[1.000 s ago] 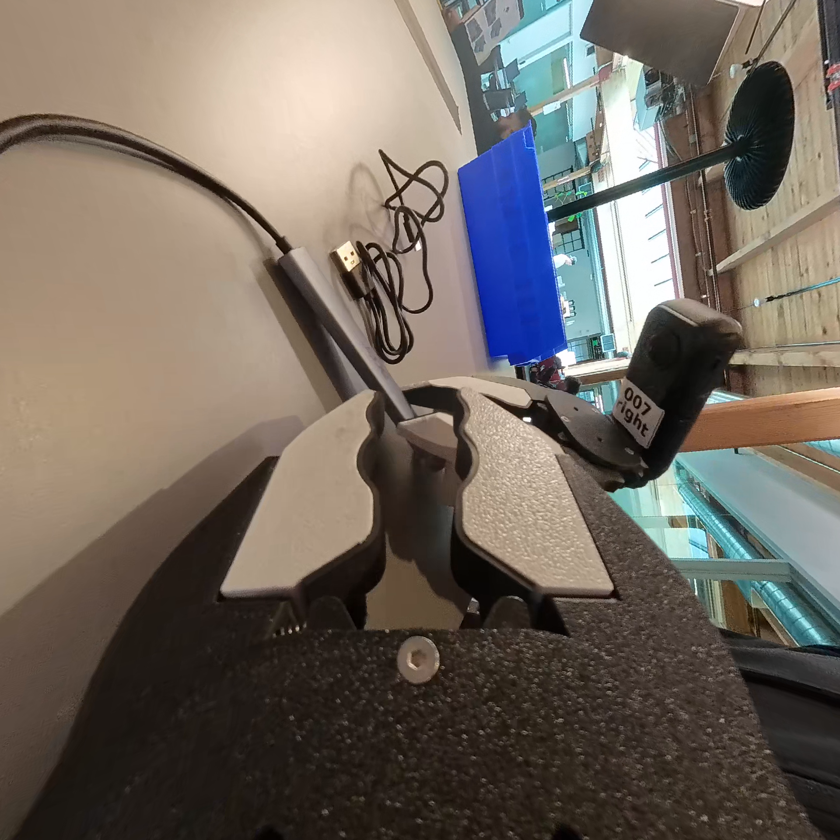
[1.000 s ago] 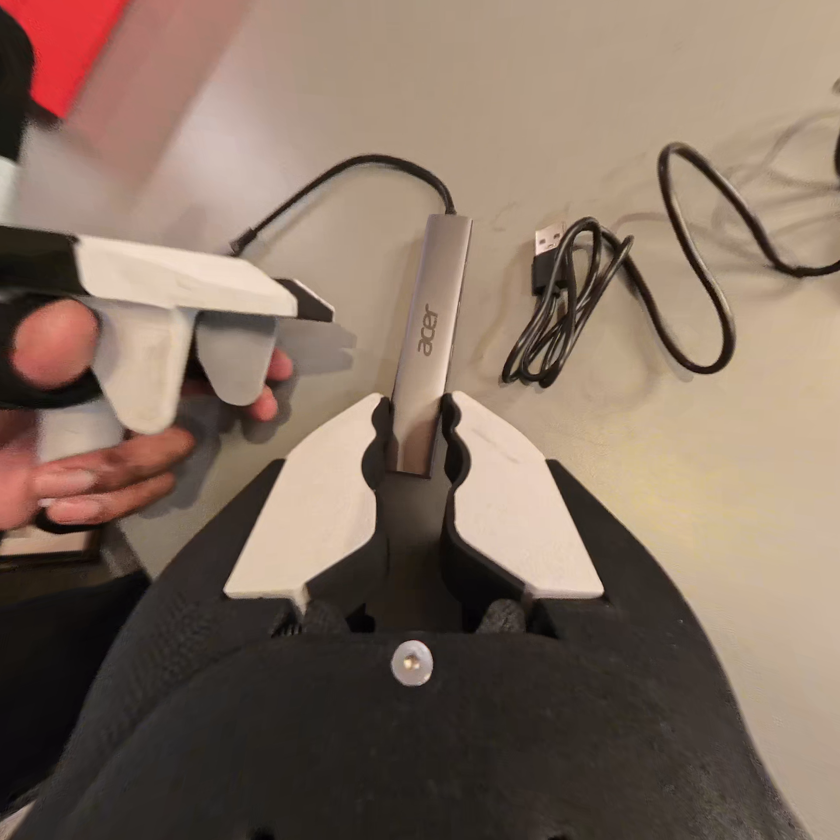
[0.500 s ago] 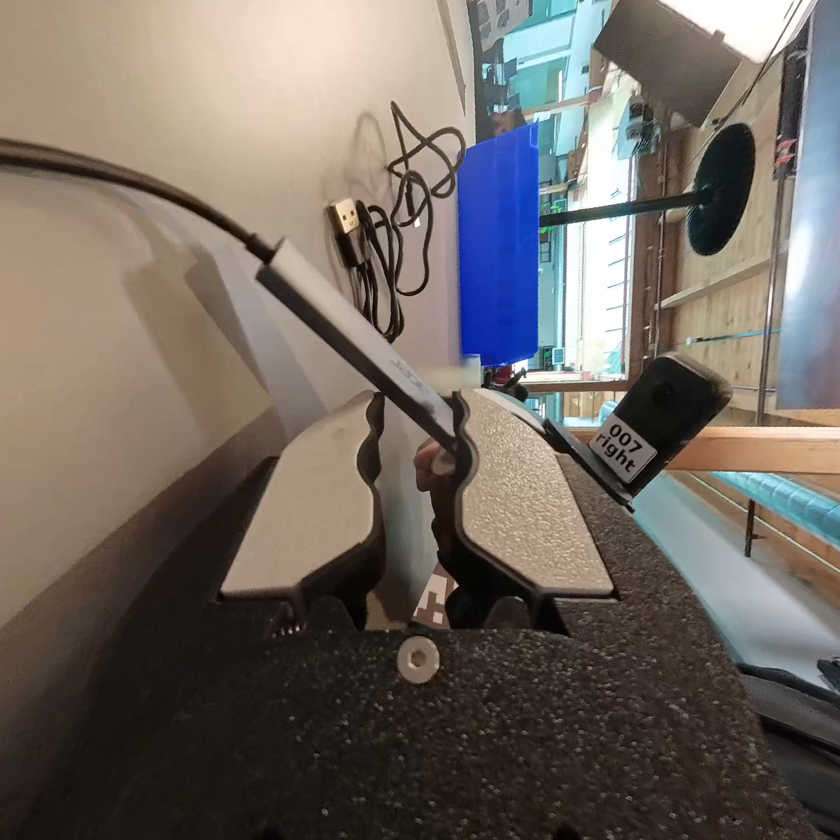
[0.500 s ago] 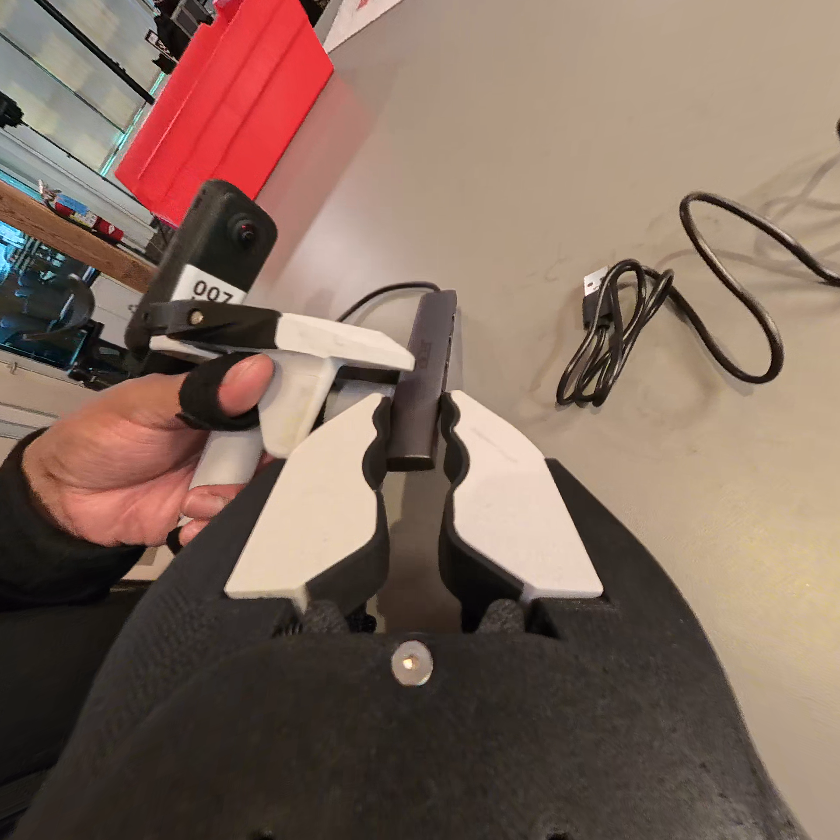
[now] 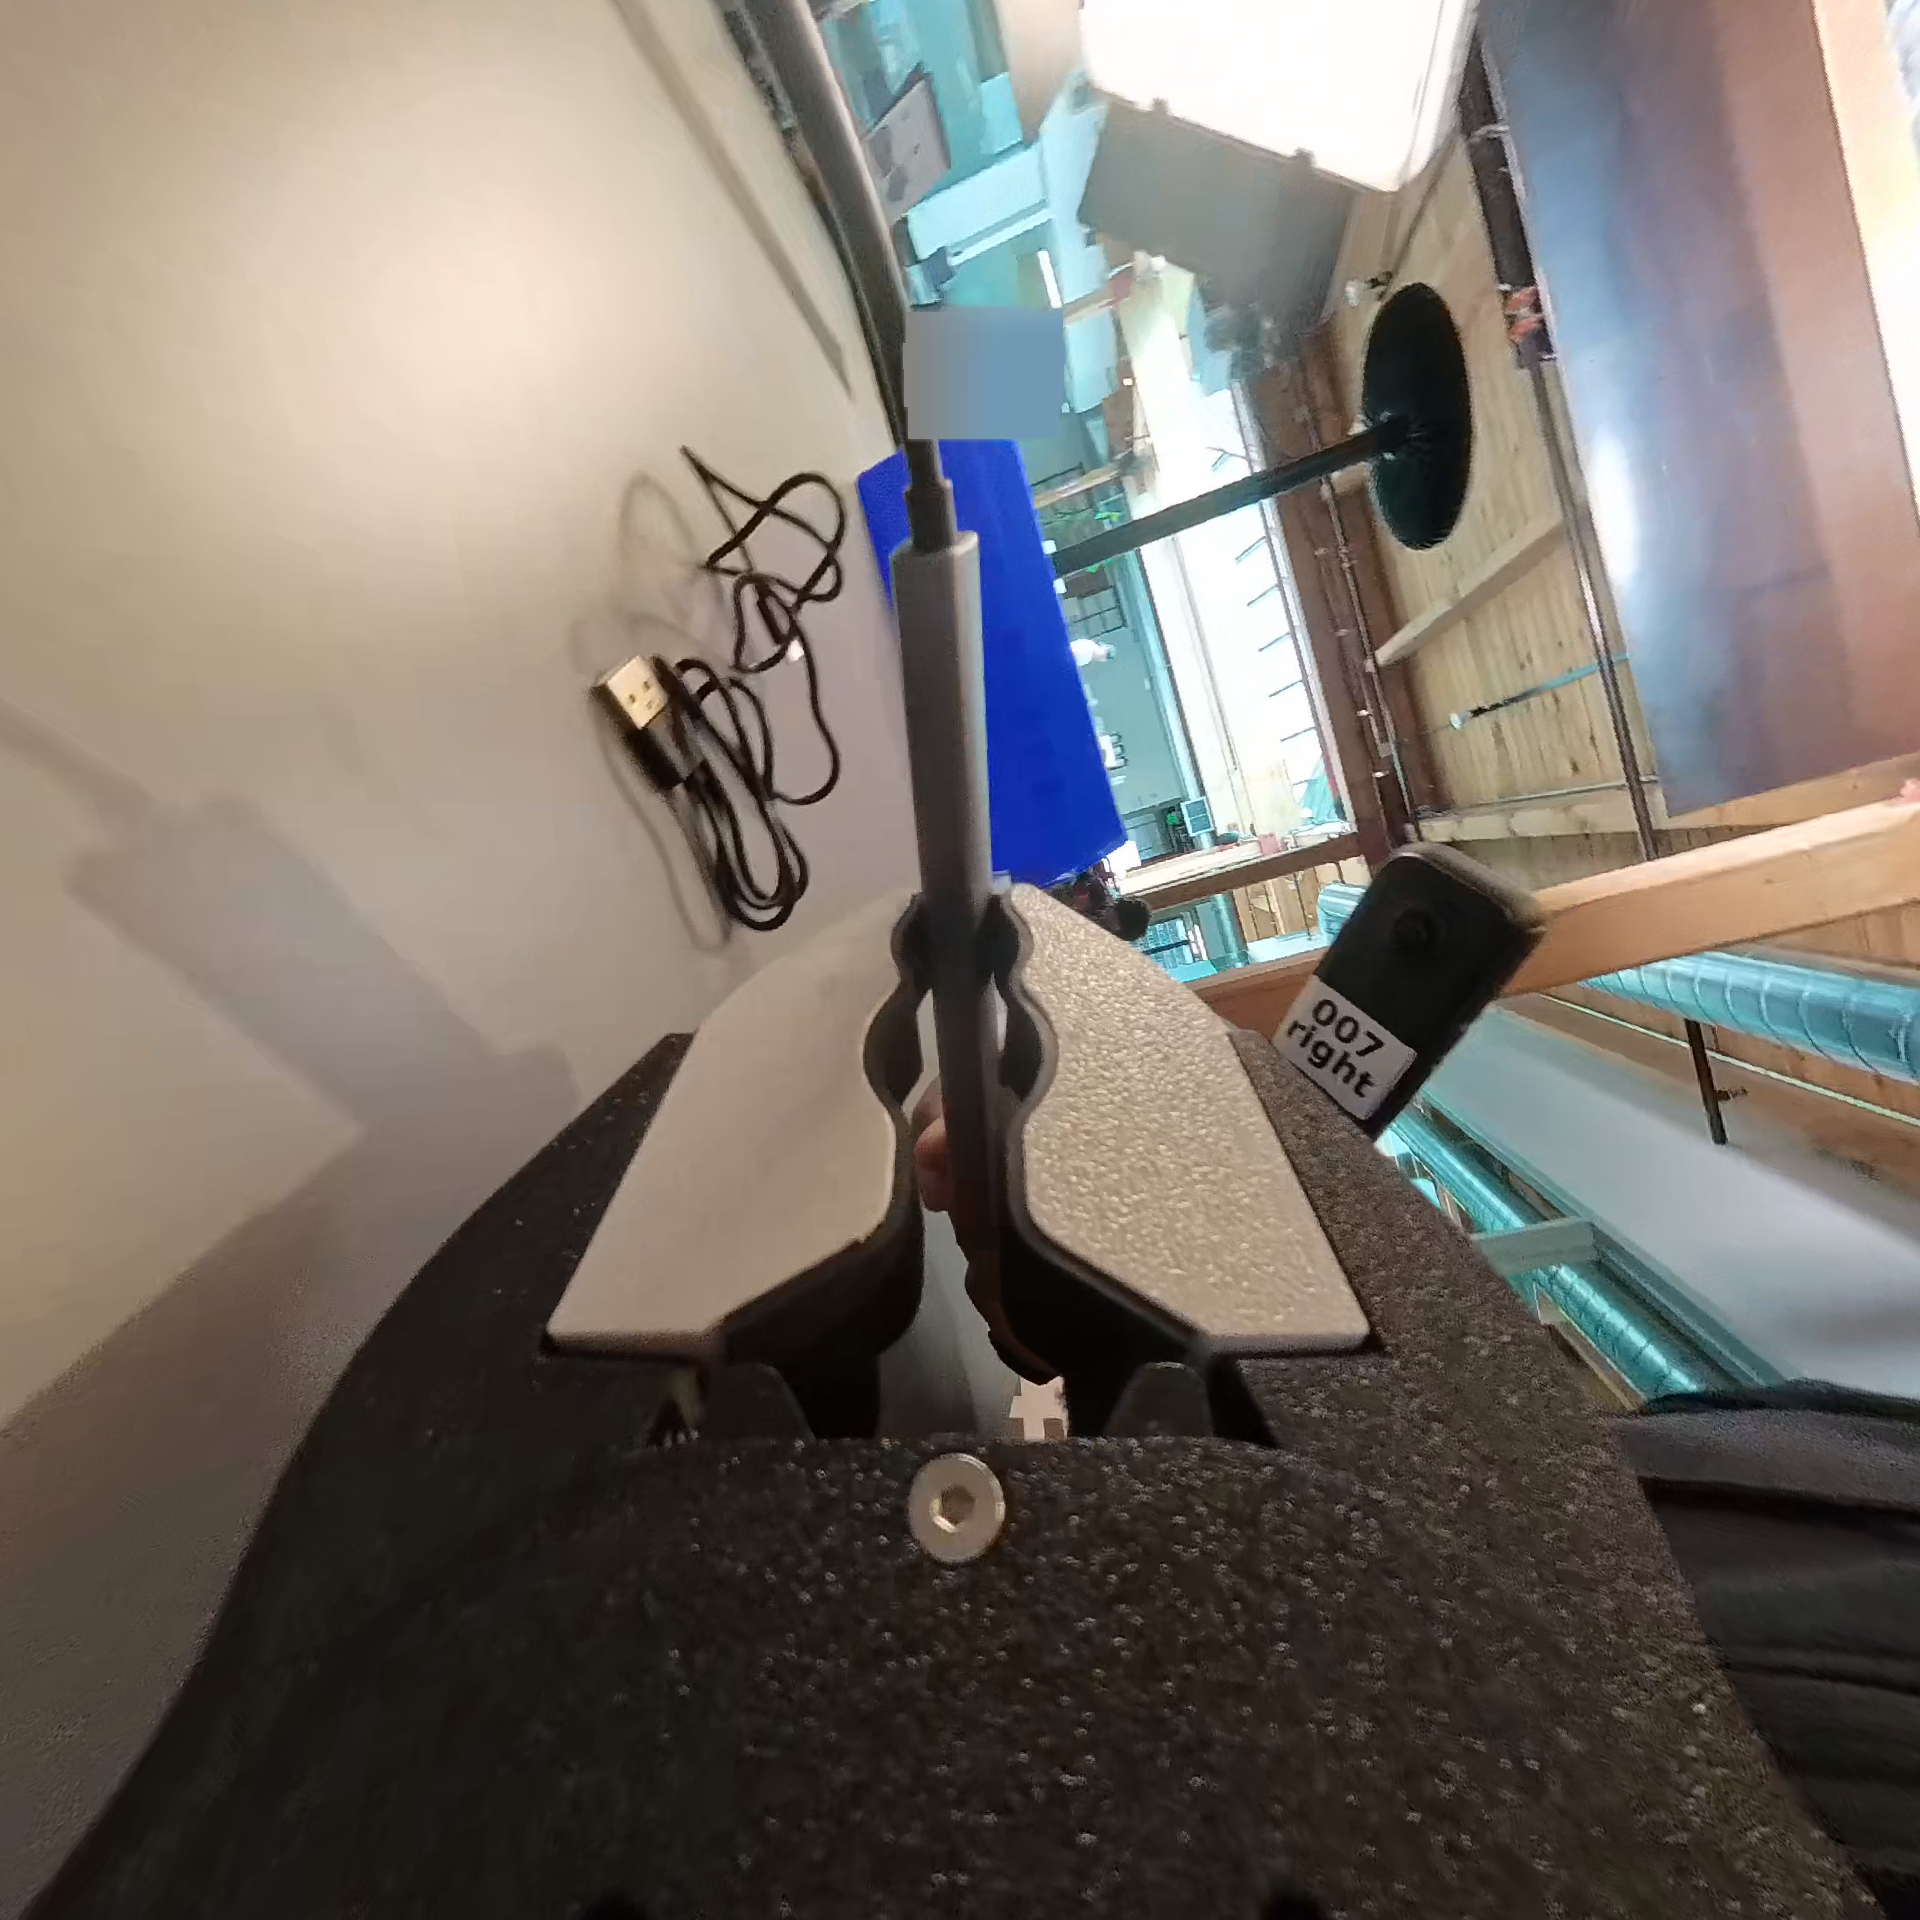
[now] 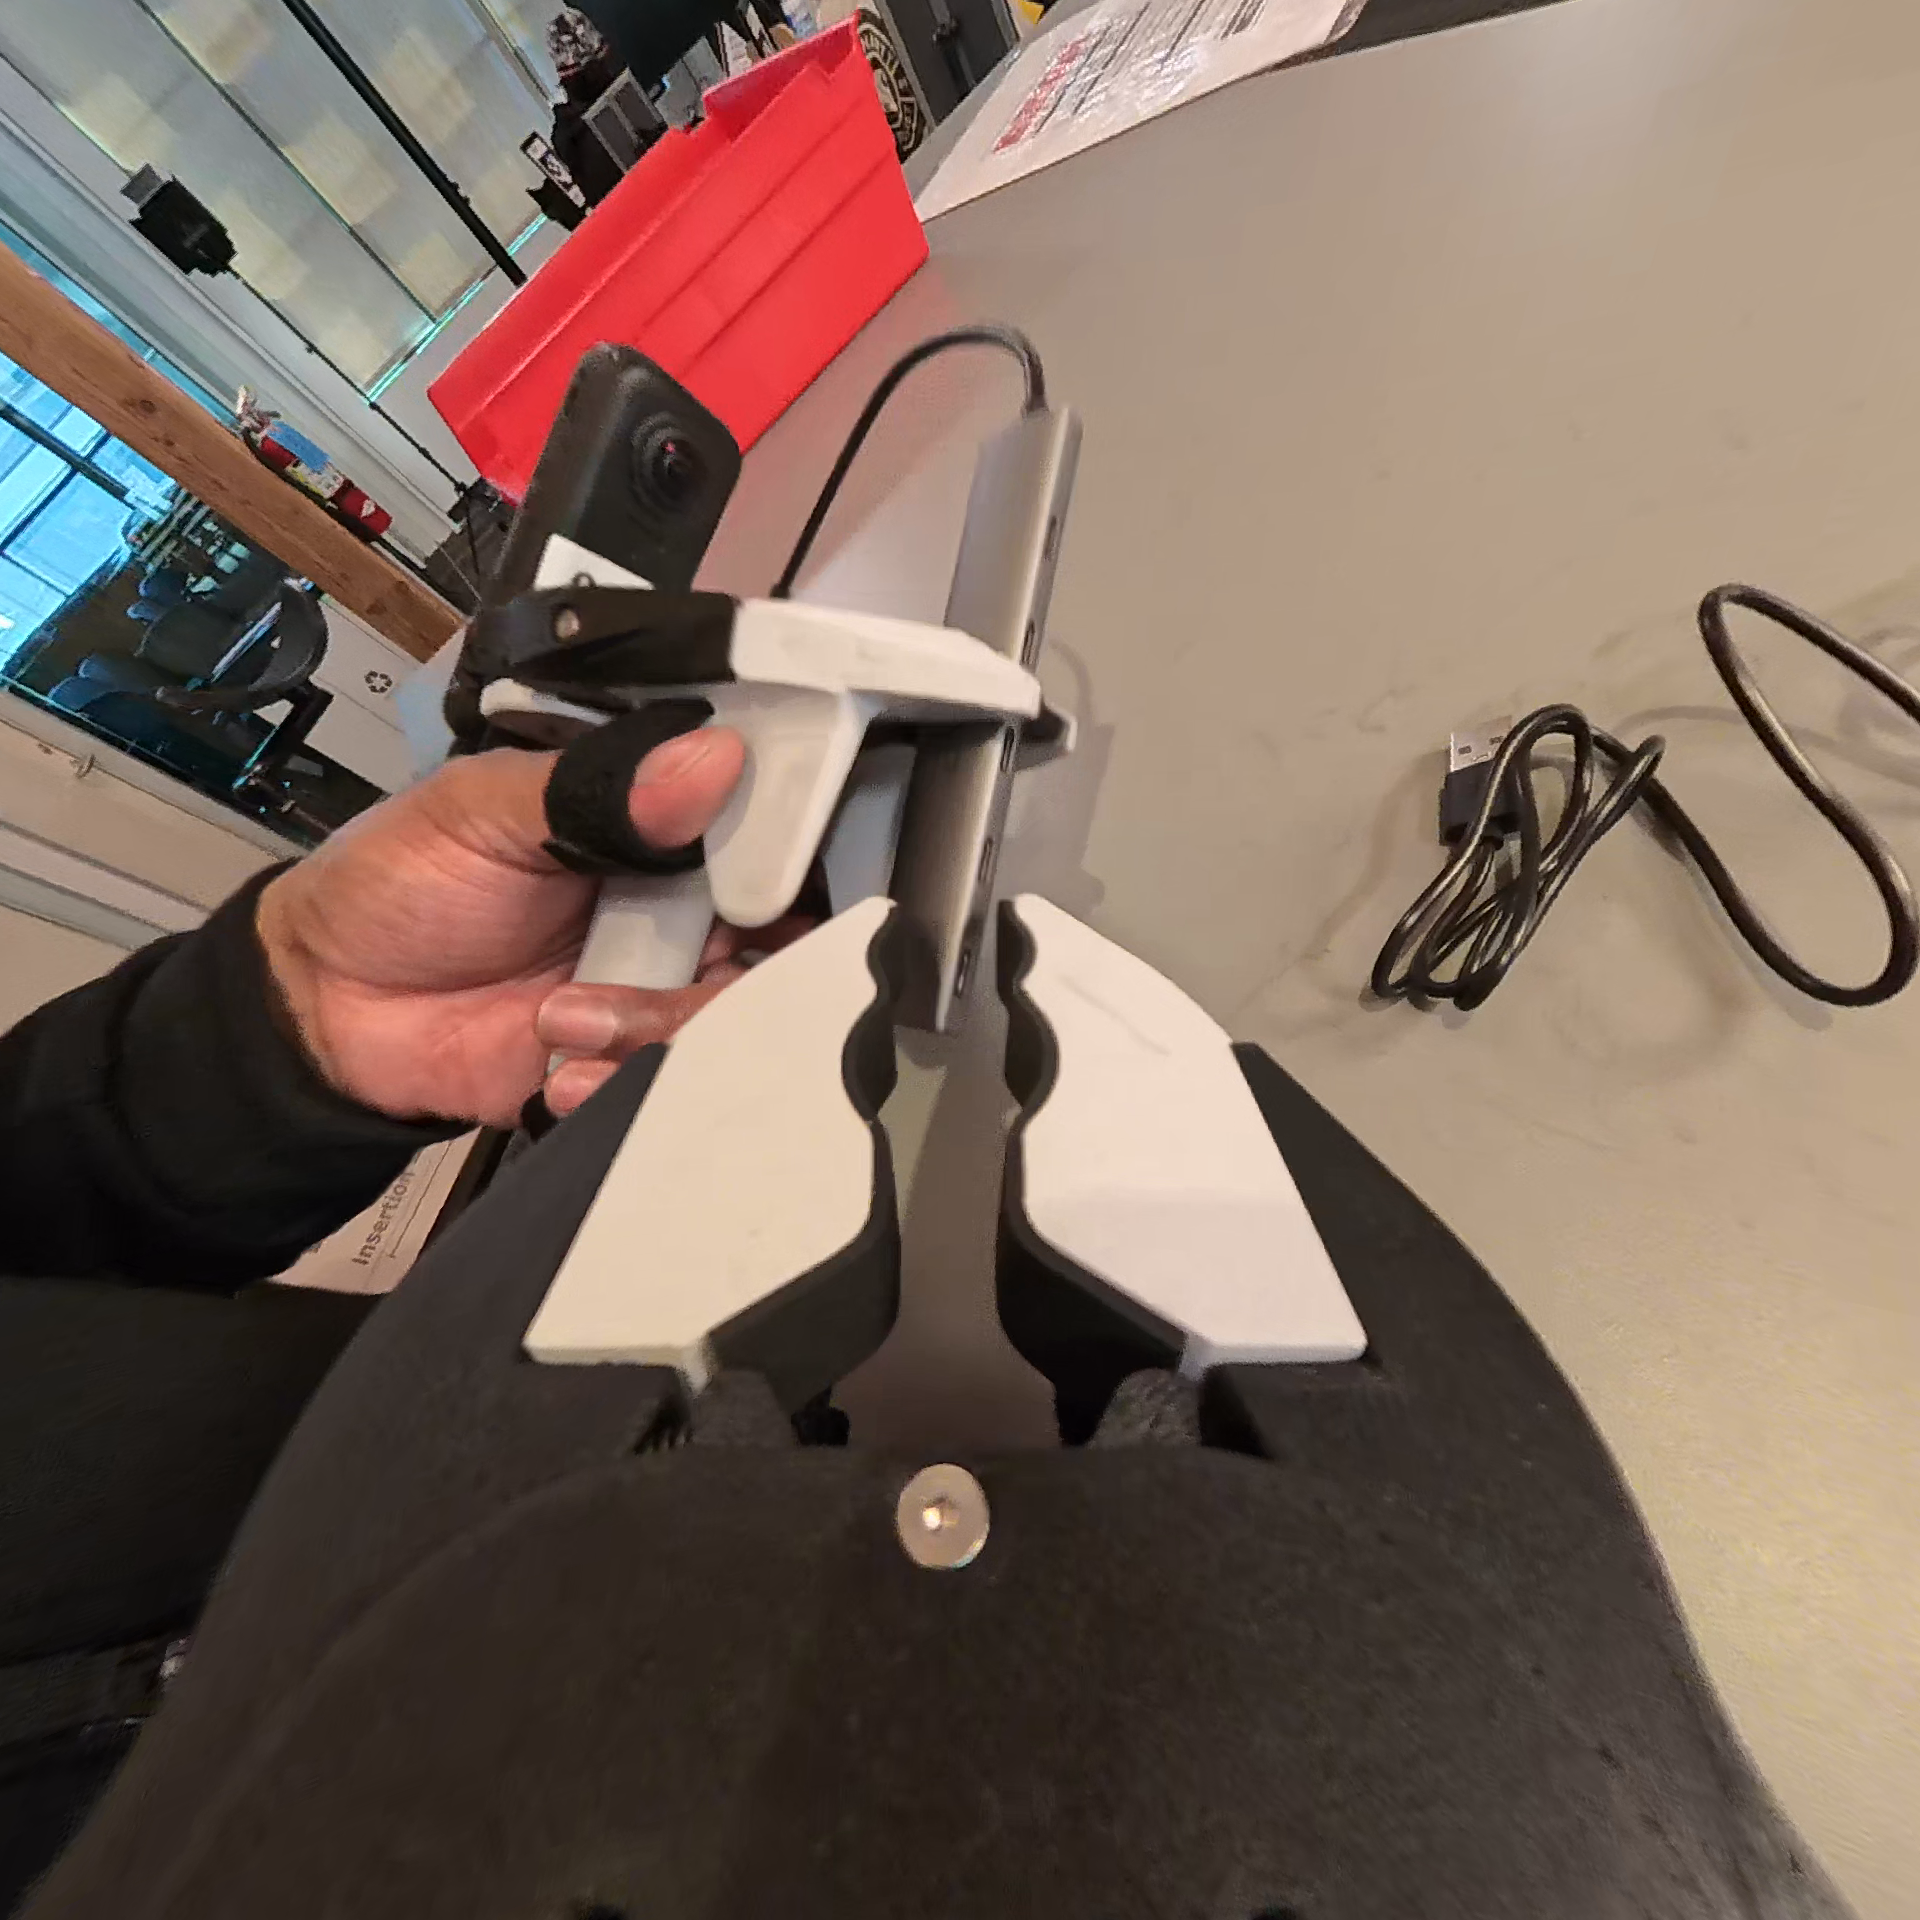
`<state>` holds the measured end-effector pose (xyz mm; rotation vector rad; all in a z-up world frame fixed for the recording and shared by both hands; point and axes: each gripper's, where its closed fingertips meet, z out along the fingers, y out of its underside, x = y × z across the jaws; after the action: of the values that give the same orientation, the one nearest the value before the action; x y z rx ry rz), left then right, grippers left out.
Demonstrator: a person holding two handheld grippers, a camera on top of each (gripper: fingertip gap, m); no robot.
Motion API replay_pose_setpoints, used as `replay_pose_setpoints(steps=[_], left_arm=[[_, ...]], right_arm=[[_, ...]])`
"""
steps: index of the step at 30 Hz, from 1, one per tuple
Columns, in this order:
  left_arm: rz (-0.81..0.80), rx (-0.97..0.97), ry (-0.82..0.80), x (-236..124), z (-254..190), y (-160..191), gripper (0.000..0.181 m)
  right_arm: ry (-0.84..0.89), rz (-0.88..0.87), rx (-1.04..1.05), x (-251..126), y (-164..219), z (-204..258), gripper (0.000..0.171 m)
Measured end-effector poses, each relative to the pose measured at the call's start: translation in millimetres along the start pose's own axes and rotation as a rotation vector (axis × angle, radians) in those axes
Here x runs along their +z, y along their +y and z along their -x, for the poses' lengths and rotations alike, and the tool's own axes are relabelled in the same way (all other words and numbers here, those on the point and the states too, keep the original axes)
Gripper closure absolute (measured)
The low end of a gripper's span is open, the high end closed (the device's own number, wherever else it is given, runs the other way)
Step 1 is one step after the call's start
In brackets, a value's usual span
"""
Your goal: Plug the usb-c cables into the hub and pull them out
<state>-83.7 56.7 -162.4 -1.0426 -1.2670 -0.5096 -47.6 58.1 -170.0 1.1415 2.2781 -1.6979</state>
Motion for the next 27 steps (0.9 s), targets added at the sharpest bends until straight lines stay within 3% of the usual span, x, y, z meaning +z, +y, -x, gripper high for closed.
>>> replay_pose_setpoints(steps=[6,10,17,27], left_arm=[[0.007,0.123,0.163,0,-22,-4,0.170],[0.030,0.172,0.244,-2,-33,1,0.171],[0.022,0.320,0.245,-5,-39,-2,0.160],[-0.069,0.295,0.402,-11,-54,-5,0.166]], right_arm=[[-0.108,0.040,0.080,3,4,11,0.145],[-0.223,0.041,0.179,4,4,21,0.154],[-0.326,-0.077,0.327,2,-9,23,0.161],[-0.479,-0.239,0.464,-11,-33,23,0.161]])
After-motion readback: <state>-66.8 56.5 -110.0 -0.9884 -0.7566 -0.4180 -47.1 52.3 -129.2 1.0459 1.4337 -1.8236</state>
